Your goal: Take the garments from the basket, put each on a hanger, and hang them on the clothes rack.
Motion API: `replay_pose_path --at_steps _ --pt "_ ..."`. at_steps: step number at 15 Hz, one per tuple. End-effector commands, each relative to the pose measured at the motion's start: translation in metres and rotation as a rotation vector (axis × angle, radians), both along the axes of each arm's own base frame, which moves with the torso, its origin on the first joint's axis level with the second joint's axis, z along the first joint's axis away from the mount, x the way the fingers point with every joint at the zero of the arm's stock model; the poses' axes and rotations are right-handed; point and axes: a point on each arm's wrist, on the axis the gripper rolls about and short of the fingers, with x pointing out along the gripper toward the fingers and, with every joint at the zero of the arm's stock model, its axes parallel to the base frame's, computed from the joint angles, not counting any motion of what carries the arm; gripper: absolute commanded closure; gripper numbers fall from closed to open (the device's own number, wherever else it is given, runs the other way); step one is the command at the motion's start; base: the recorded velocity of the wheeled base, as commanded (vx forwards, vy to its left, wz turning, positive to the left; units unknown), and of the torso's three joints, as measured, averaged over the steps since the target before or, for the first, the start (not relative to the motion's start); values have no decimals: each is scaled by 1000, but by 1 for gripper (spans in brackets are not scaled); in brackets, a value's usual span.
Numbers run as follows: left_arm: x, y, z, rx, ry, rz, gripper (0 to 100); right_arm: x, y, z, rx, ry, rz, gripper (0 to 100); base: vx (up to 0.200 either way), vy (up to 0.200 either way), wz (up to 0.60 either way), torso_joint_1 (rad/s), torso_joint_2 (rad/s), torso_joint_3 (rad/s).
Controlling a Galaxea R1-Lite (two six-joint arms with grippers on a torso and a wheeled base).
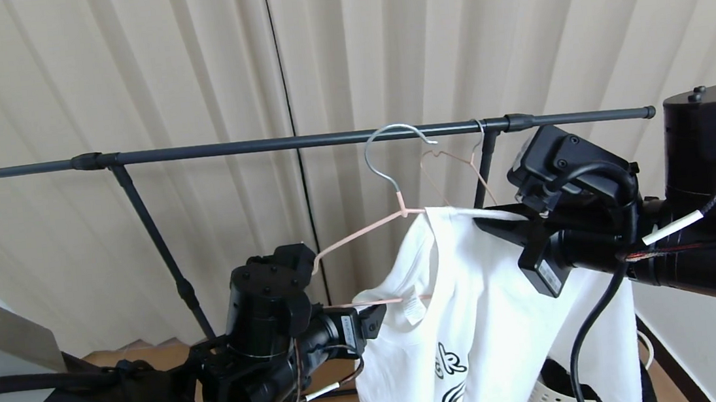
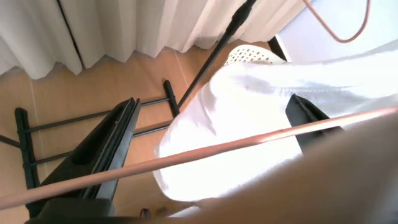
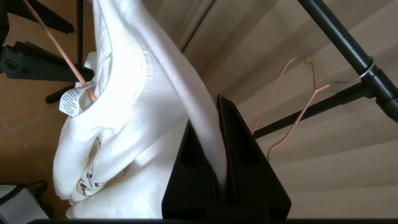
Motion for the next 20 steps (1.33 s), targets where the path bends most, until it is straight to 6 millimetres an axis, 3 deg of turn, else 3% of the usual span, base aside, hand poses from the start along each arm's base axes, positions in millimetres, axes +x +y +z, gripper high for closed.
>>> replay_pose_path --at_steps 1,4,8,15,20 --pt "-5 -1 4 -6 -10 -12 0 2 2 -1 -2 4 -1 100 0 0 0 0 0 0" --pt "-11 3 -2 65 -25 -46 0 2 2 -1 2 6 -3 100 0 0 0 0 0 0" --pt "-9 4 3 18 -65 -38 0 2 1 0 3 4 -6 100 0 0 0 0 0 0" --pt "8 16 7 -25 -61 52 0 0 0 -1 0 9 -4 100 0 0 0 0 0 0" --pt "0 16 5 -33 -40 36 0 4 0 1 20 9 -16 100 0 0 0 0 0 0"
